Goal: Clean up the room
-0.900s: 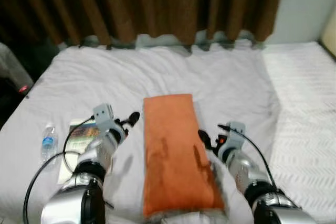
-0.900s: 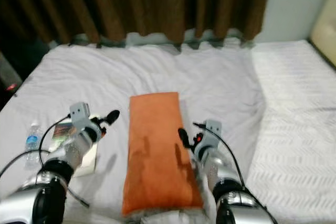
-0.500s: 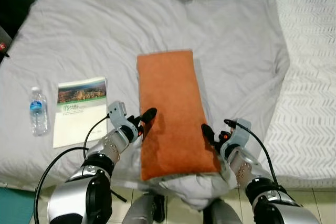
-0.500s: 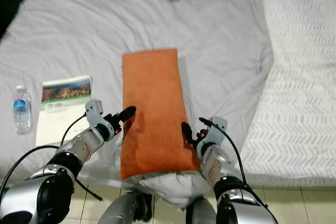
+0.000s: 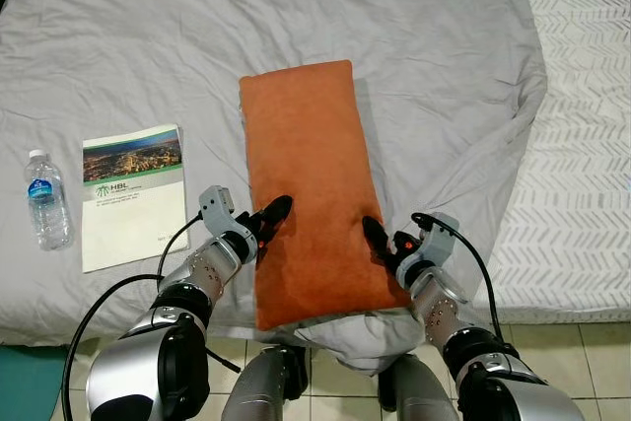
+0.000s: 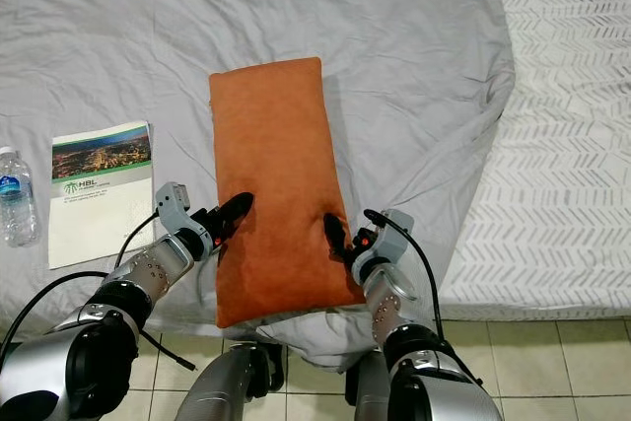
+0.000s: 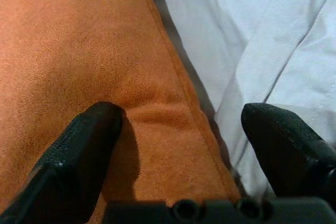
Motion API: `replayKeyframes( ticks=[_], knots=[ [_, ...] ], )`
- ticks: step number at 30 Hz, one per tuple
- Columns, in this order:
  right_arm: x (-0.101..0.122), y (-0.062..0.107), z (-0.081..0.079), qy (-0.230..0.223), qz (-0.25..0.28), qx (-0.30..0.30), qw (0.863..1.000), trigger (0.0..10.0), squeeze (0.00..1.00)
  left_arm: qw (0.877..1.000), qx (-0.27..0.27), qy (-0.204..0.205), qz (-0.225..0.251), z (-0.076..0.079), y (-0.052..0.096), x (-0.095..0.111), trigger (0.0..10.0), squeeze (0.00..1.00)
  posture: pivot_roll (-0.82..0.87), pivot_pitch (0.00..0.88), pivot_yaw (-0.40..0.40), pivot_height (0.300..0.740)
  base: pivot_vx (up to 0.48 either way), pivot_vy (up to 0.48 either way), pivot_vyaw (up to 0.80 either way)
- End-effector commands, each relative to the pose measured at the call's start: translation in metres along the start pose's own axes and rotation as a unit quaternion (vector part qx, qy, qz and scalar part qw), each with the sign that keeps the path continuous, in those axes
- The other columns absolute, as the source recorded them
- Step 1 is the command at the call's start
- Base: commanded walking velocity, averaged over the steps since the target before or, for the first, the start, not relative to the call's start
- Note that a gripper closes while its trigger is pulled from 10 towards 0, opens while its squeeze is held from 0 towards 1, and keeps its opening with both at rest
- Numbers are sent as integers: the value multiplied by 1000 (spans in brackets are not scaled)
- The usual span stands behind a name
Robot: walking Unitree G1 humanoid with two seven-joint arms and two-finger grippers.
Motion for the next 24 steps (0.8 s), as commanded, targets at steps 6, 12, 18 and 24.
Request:
replayKeyframes(
  ticks=[6, 12, 18, 24],
  knots=[
    [-16, -1, -15, -92, -2, -1, 996, 10000, 0, 995, 60, 43, -64, -28, 10, -48, 10000, 0, -33, 505, 104, 740, 0, 0, 0],
    [-30, -1, -26, -92, -24, 4, 995, 10000, 0, 990, 102, 49, -86, -41, 17, -67, 0, 0, -27, 493, 100, 740, 0, 0, 0],
    [-46, 0, -43, -33, -59, 30, 997, 0, 0, 980, 150, 30, -126, -55, 27, -88, 0, 0, -17, 477, 87, 740, 0, 0, 0],
    [-52, 1, -46, -22, -75, 37, 996, 0, 0, 978, 154, 14, -140, -53, 26, -96, 0, 0, -13, 481, 82, 740, 0, 0, 0]
  ],
)
Point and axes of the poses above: a point about 5 cm out from each wrist's last joint towards the gripper, its own y axis pointing back from the gripper into the wrist, its own x axis along the axis of the wrist's last joint, z = x × y, the point moved 1 cm from there along -y, pointing out of the wrist towards the gripper, and after that the axes turned 8 degrees about y, right-handed, at the moved point
